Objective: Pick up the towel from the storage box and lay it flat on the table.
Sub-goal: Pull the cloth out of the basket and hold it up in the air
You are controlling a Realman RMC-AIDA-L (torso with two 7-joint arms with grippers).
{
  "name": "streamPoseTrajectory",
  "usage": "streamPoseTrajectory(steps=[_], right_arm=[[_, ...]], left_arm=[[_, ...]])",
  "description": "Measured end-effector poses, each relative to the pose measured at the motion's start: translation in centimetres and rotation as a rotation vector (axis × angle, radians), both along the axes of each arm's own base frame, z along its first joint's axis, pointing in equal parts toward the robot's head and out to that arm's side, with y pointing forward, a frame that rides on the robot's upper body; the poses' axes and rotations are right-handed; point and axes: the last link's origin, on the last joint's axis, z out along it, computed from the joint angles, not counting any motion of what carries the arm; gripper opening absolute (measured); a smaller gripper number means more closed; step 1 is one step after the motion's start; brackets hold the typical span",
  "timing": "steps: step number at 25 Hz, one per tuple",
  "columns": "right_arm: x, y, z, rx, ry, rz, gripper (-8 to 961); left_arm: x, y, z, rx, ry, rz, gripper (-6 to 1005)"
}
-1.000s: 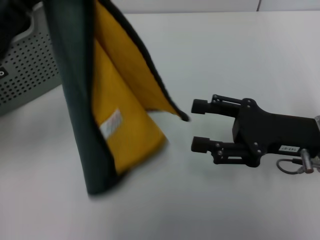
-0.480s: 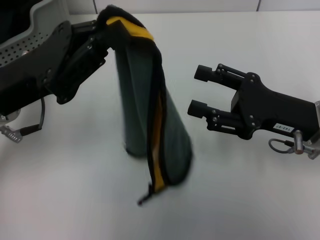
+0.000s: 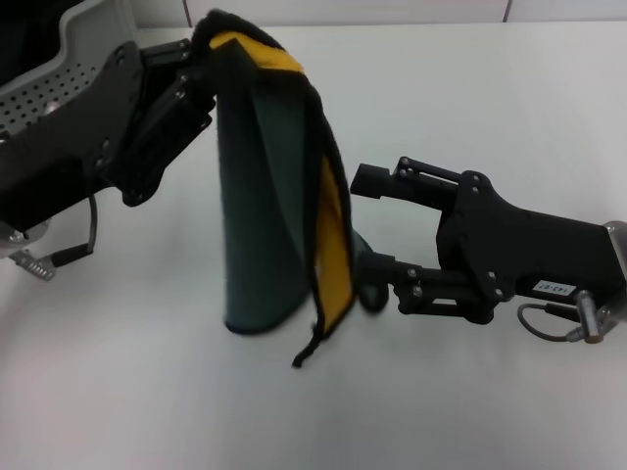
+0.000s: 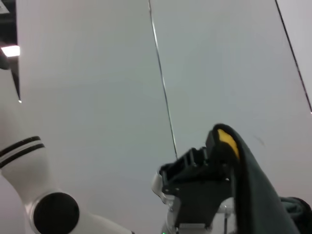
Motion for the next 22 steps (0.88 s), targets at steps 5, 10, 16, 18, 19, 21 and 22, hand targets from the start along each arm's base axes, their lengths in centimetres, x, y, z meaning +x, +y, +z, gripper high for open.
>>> streamPoseTrajectory(steps=[5, 10, 16, 18, 19, 21, 22], right_arm=[[-0.1, 0.2, -0.1, 0.005, 0.000, -0.015, 686], [0.4, 1.3, -0.6, 0.055, -0.040, -0.093, 663], [0.9, 2.2, -0.9, 0.087, -0.067, -0.161, 634], [1.1, 2.1, -0.9, 0.090, -0.064, -0.173, 625], [1.3, 2.1, -0.8, 0.094, -0.059, -0.180, 620], [1.6, 2.1, -0.4, 0.109, -0.048, -0.201, 611], [1.8, 2.1, -0.2, 0.119, -0.042, -0.215, 606]], left_arm=[[0.1, 0.2, -0.7, 0.000, -0.027, 0.014, 20], [0.3, 0.3, -0.9, -0.002, -0.036, 0.009, 20], [0.7, 0.1, -1.4, -0.029, -0.034, -0.012, 21], [0.6, 0.0, -1.4, -0.031, -0.035, -0.010, 22], [0.5, -0.1, -1.4, -0.031, -0.036, -0.008, 22], [0.4, -0.1, -1.4, -0.032, -0.036, -0.004, 22], [0.4, -0.2, -1.4, -0.032, -0.037, -0.002, 22]])
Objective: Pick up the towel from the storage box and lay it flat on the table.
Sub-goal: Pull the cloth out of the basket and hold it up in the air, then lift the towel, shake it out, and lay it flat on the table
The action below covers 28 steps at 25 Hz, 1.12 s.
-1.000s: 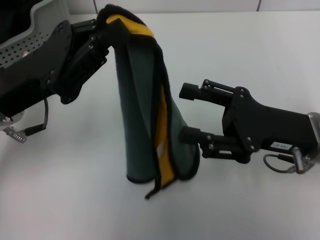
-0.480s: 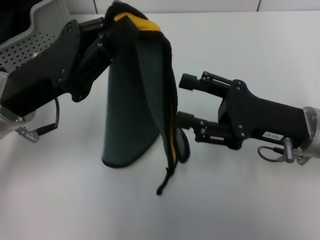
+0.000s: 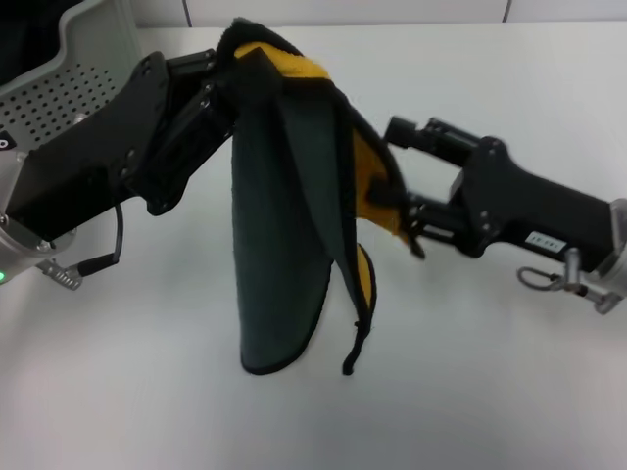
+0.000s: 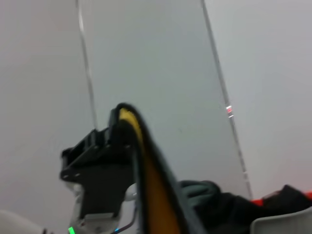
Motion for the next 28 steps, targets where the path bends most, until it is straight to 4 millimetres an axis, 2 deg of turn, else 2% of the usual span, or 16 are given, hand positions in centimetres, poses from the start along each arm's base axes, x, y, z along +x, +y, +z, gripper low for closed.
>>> streamPoseTrajectory(steps=[9, 15, 23, 28], right_arm=[[0.4, 0.5, 0.5, 0.027, -0.001, -0.024, 564], [0.2, 0.6, 0.3, 0.026, -0.013, -0.016, 330], [0.1, 0.5, 0.3, 0.024, -0.015, 0.000, 152], [-0.6, 0.5, 1.0, 0.055, 0.002, 0.052, 28]], left_arm=[[0.5, -0.3, -0.7, -0.041, 0.027, -0.042, 24], [0.5, -0.5, -1.0, -0.050, 0.036, -0.051, 24], [0.4, -0.6, -1.0, -0.049, 0.031, -0.041, 26], [-0.2, -0.9, -1.1, -0.044, 0.033, -0.018, 26]])
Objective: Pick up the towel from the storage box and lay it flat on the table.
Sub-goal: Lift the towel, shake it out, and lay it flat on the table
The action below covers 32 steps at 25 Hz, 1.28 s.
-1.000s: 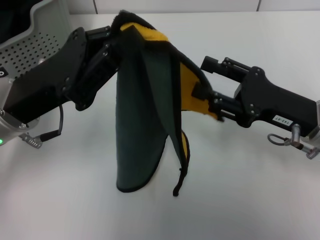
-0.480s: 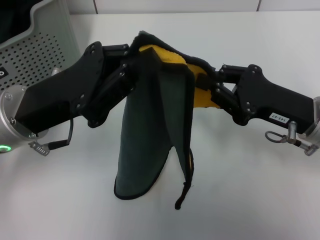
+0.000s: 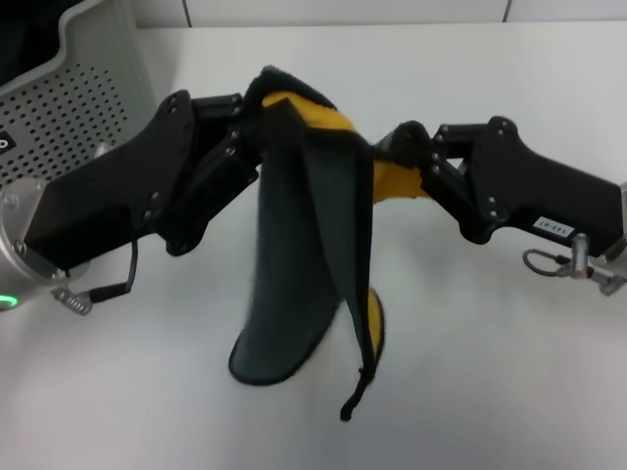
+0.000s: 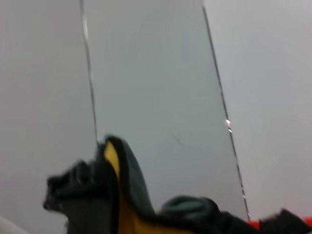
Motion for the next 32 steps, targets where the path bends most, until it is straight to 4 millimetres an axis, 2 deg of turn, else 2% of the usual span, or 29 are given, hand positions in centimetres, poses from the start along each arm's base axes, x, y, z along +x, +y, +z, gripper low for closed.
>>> streamPoseTrajectory(steps=[1, 5, 10, 15, 18, 25, 32], right_arm=[[-0.3, 0.0, 0.3, 0.010, 0.004, 0.019, 2], [-1.9, 0.7, 2.0, 0.072, 0.038, 0.090, 1], [-3.6, 1.6, 4.2, 0.154, 0.088, 0.150, 2], [-5.9, 2.5, 5.6, 0.221, 0.113, 0.219, 4], [-6.7, 2.9, 5.7, 0.235, 0.109, 0.231, 5], [-6.7, 3.2, 5.4, 0.239, 0.097, 0.217, 7], [-6.8, 3.1, 5.1, 0.235, 0.096, 0.218, 10]], left_arm=[[-0.2, -0.2, -0.1, 0.004, 0.002, 0.008, 26], [-1.7, -0.8, -1.1, 0.043, 0.027, 0.076, 27], [-3.9, -1.2, -4.0, 0.089, 0.159, 0.200, 28], [-4.5, -1.9, -5.9, 0.097, 0.225, 0.209, 32], [-4.5, -2.0, -6.3, 0.105, 0.239, 0.208, 34], [-4.7, -1.5, -6.2, 0.153, 0.235, 0.239, 43], [-4.6, -1.2, -6.0, 0.168, 0.225, 0.255, 216]])
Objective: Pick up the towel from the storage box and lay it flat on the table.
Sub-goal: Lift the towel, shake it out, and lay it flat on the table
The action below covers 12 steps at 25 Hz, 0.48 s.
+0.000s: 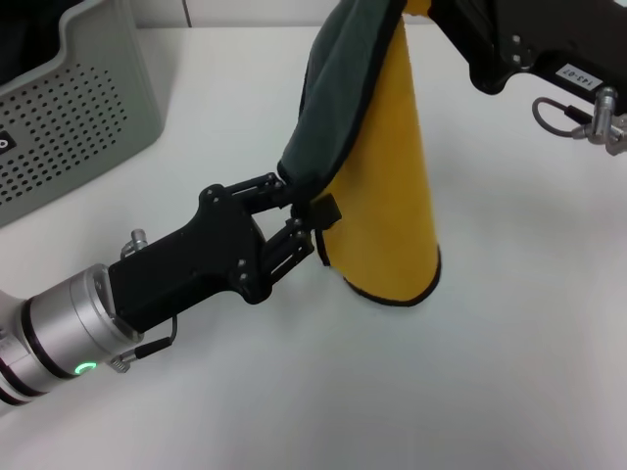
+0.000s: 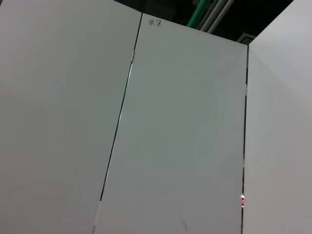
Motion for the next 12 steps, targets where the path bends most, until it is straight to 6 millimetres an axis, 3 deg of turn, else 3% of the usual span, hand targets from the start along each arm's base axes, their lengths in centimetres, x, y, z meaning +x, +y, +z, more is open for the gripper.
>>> streamPoseTrajectory(steps=[12], right_arm=[[0.05, 0.26, 0.38, 0.022, 0.012, -0.013, 15]], left_arm=[[-0.25, -0.20, 0.00, 0.011, -0.007, 0.017, 296]])
